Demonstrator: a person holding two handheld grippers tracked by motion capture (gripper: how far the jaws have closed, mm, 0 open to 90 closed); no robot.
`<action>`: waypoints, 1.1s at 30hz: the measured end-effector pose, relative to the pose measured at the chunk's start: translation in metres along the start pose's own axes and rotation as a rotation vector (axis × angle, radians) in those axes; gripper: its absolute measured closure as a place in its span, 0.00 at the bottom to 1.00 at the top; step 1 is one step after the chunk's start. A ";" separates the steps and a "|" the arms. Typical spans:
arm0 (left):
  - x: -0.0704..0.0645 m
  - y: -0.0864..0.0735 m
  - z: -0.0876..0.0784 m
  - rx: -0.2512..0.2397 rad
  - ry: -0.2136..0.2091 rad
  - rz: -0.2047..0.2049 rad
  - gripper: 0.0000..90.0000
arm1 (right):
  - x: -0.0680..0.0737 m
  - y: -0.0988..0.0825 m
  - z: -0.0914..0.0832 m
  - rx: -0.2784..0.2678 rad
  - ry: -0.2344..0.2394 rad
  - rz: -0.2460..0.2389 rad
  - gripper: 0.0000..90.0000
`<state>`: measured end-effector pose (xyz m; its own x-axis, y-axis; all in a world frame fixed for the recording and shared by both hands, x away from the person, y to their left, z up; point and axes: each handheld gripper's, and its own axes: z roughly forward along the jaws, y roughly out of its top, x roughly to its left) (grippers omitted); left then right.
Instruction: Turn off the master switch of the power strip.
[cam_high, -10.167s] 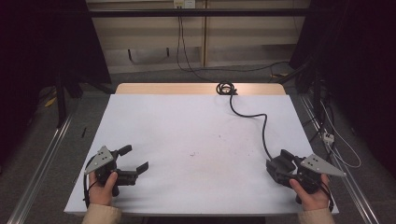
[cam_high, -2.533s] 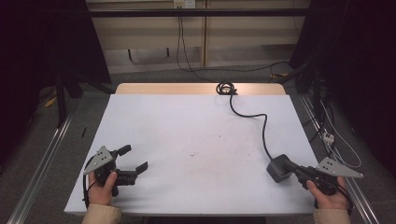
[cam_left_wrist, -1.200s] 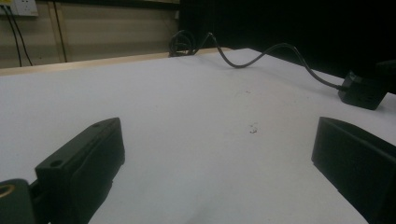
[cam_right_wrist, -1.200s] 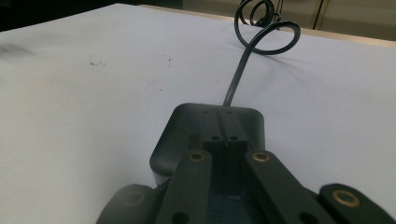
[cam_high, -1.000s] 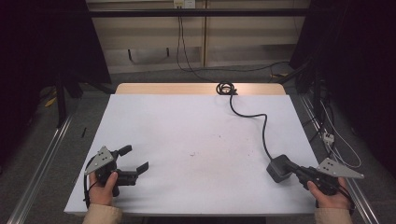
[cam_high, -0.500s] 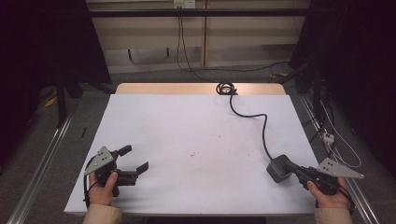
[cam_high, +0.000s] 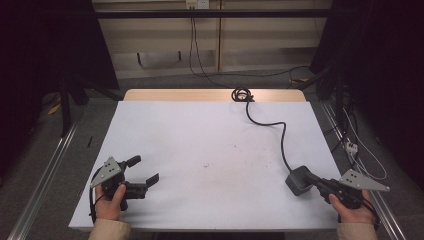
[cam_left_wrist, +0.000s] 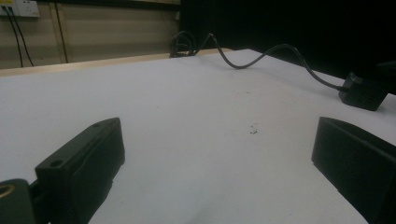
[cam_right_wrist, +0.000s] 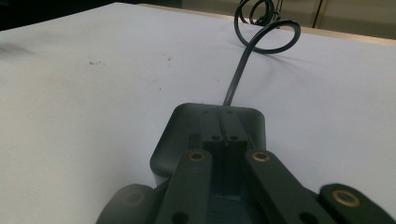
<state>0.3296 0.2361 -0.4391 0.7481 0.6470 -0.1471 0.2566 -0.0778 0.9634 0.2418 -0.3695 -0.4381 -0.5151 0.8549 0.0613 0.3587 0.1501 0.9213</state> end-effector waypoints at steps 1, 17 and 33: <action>0.000 0.000 0.000 0.000 0.001 0.001 0.02 | 0.000 0.000 0.000 0.001 0.000 -0.001 1.00; 0.000 0.000 0.000 -0.001 0.001 -0.001 0.02 | 0.003 0.003 0.000 0.023 -0.017 -0.019 1.00; 0.000 0.000 0.000 -0.005 -0.002 -0.002 0.02 | 0.004 0.002 0.001 0.023 -0.011 -0.022 1.00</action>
<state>0.3294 0.2363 -0.4391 0.7490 0.6455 -0.1495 0.2550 -0.0726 0.9642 0.2414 -0.3648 -0.4363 -0.5143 0.8568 0.0372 0.3653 0.1797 0.9134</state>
